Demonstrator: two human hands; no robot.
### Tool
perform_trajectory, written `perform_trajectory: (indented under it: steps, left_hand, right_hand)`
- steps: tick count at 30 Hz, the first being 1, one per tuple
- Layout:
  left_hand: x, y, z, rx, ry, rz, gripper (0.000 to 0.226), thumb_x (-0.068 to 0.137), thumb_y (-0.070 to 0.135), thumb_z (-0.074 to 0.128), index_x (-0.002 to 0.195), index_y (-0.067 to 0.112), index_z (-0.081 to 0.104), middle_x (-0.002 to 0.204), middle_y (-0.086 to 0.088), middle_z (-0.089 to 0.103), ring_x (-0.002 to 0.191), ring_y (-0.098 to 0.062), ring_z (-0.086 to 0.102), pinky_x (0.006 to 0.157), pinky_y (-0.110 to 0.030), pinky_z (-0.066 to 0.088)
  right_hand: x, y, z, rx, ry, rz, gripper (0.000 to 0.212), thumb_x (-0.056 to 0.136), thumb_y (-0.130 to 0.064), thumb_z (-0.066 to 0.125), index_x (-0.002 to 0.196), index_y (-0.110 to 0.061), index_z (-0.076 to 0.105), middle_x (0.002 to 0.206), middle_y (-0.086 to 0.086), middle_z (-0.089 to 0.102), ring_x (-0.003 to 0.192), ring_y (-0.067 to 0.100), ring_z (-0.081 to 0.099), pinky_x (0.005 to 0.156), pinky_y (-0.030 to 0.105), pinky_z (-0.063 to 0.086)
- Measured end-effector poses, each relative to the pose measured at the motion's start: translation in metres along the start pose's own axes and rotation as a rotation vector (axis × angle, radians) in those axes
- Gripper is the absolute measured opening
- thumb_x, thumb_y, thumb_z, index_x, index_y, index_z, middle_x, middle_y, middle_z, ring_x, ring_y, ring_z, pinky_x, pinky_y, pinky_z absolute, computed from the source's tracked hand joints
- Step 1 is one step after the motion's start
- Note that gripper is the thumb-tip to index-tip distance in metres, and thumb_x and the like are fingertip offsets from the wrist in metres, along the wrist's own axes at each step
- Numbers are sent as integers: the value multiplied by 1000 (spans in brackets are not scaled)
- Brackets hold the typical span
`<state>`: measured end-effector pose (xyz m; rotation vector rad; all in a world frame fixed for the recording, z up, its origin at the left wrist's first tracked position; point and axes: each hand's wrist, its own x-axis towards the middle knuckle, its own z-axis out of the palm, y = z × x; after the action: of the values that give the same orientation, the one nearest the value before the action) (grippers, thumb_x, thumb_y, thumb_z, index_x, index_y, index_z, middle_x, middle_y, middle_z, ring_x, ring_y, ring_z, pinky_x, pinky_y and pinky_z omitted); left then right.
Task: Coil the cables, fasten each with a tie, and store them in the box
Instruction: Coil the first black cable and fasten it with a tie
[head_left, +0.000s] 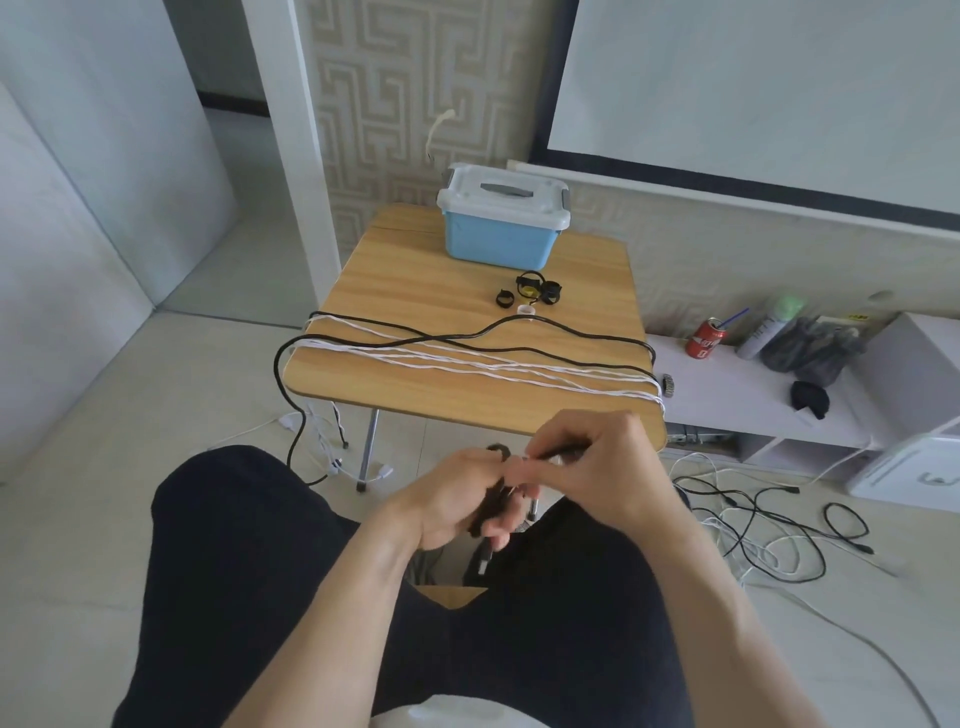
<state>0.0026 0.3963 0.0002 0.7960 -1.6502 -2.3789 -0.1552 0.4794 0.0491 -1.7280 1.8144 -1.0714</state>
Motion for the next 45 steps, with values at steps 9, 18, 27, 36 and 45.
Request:
perform_trajectory:
  steps: [9, 18, 27, 36, 45]
  left_hand:
    - [2, 3, -18, -579, -215, 81, 38, 99, 40, 45, 68, 18, 53, 48, 9, 24, 42, -12, 19, 41, -24, 23]
    - [14, -5, -20, -887, -322, 169, 37, 104, 27, 34, 78, 13, 56, 53, 6, 28, 46, -12, 25, 46, -26, 39]
    - [4, -4, -25, -776, -49, 49, 38, 97, 25, 36, 68, 10, 55, 47, 7, 21, 38, -10, 19, 36, -24, 35]
    - [-3, -4, -24, -570, -47, 67, 33, 95, 25, 35, 77, 8, 56, 52, 3, 28, 48, -15, 20, 50, -29, 37]
    - [1, -17, -29, -819, -191, 107, 32, 103, 20, 34, 84, 8, 58, 54, 7, 25, 45, -10, 21, 45, -23, 29]
  right_hand:
    - [3, 56, -3, 61, 119, 205, 28, 88, -43, 70, 72, -20, 71, 54, -15, 50, 51, 4, 39, 52, 15, 34]
    - [-2, 27, 30, 420, -111, 348, 41, 103, -50, 33, 99, -20, 61, 51, -16, 45, 45, 0, 38, 49, 12, 30]
    - [1, 28, 36, 198, -143, 223, 30, 105, -36, 49, 79, -22, 56, 64, -13, 50, 58, 1, 44, 59, 13, 37]
    - [-2, 34, 45, 220, -145, 226, 25, 110, -20, 40, 98, -16, 61, 71, -6, 60, 60, 2, 50, 60, 17, 40]
    - [-1, 30, 40, 477, -171, 355, 28, 107, -27, 48, 89, -13, 65, 63, -13, 58, 51, 2, 43, 52, 15, 33]
